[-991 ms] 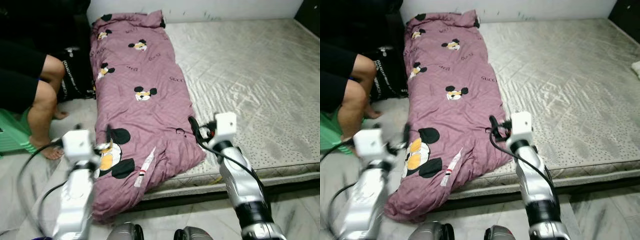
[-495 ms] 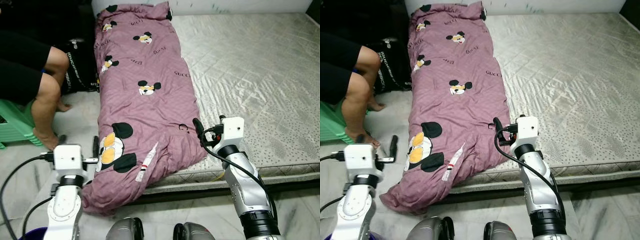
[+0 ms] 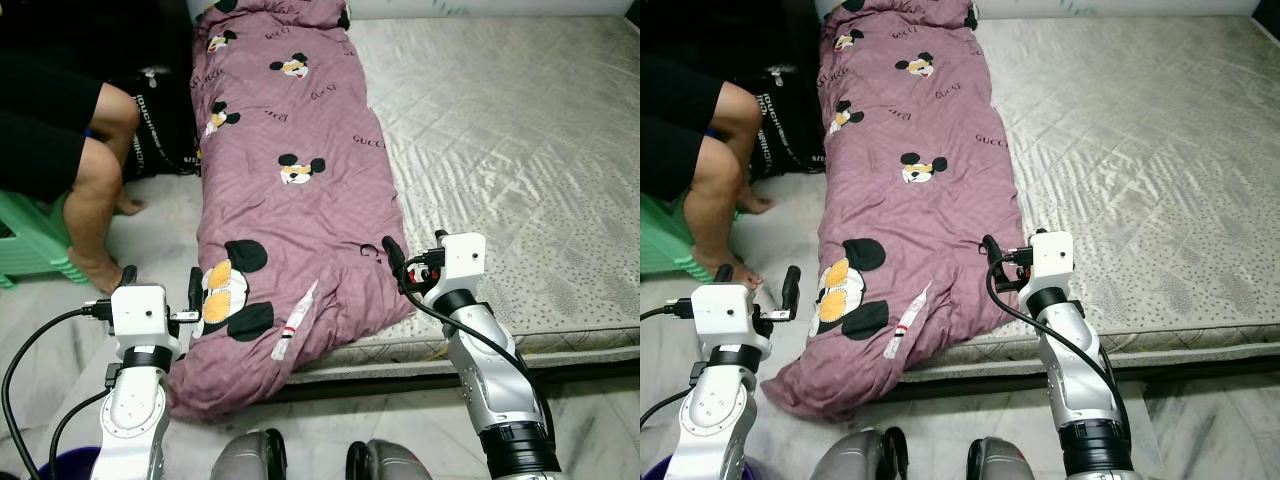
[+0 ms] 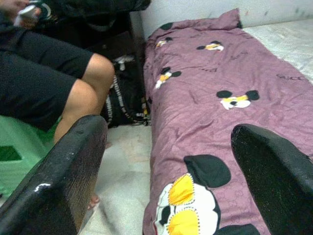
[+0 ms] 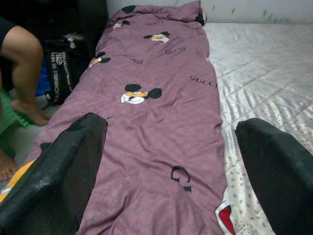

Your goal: Clean up the room

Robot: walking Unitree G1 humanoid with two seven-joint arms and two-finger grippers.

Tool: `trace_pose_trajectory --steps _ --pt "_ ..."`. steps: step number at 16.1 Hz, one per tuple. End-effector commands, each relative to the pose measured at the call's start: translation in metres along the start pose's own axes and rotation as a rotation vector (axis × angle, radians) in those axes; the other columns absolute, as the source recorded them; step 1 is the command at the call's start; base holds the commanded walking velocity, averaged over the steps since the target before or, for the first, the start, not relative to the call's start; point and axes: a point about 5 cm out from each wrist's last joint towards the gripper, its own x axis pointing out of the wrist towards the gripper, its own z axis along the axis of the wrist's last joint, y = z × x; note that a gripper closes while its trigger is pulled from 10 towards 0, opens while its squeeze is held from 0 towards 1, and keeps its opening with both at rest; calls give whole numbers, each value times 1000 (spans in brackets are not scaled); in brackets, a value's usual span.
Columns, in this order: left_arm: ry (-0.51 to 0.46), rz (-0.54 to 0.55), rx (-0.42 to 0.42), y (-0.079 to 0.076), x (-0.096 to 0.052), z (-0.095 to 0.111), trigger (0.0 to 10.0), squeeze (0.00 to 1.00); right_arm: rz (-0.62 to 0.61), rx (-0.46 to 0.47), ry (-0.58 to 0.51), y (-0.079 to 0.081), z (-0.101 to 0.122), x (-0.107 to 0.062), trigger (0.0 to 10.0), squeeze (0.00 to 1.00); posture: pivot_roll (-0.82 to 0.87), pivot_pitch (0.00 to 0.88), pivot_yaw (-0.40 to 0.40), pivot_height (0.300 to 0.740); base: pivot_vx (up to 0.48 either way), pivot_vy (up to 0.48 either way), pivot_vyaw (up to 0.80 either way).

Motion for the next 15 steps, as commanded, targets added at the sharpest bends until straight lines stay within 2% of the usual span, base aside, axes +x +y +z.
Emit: trace_pose_trajectory --steps 1,6,15 --pt "-1 7 8 1 0 3 10000 0 5 2 5 0 0 -1 10000 0 -27 167 11 677 0 0 0" --pt "-25 22 -8 -4 8 12 10000 0 6 2 7 1 0 0 10000 0 -29 168 13 612 0 0 0" --pt "-23 34 -9 -5 12 11 10000 0 25 -25 -8 -2 5 11 10000 0 -27 146 6 607 0 0 0"
